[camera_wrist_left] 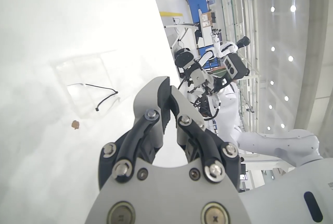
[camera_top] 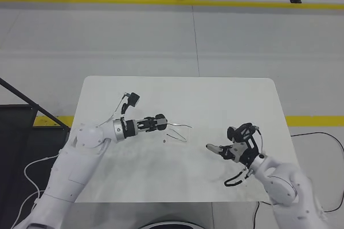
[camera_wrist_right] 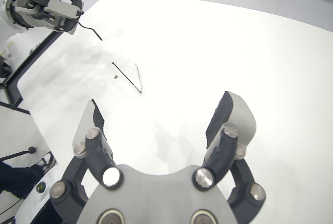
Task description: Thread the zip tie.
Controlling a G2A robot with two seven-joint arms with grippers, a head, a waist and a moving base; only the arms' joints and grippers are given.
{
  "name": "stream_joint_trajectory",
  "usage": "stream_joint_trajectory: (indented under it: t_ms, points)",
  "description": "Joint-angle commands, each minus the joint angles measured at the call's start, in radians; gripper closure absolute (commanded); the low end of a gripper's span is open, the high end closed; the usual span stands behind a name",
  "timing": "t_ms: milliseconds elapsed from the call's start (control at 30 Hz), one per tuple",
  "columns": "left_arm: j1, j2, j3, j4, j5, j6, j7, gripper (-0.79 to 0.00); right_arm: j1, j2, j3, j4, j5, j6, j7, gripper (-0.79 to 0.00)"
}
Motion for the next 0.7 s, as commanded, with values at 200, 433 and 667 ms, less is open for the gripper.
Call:
stream_joint_trajectory:
  t_ms: [200, 433, 667]
  points:
    - [0.0, 0.001, -0.005, 0.006, -0.009, -0.002, -0.004, 0.0, 0.014, 0.002, 0.0, 0.009, 0.026, -0.02, 0.027, -0.785]
    - [0.01, 0.0, 0.013, -0.021, 0.019, 0.002, 0.009, 0.0, 0.017, 0.001, -0.014, 0.024, 0.072, -0.025, 0.022, -0.785]
    - [-0.004, -0.001, 0.056, -0.031, 0.041, -0.032, -0.034, 0.0, 0.132, 0.015, -0.05, 0.18, 0.56, -0.178, 0.275, -0.785]
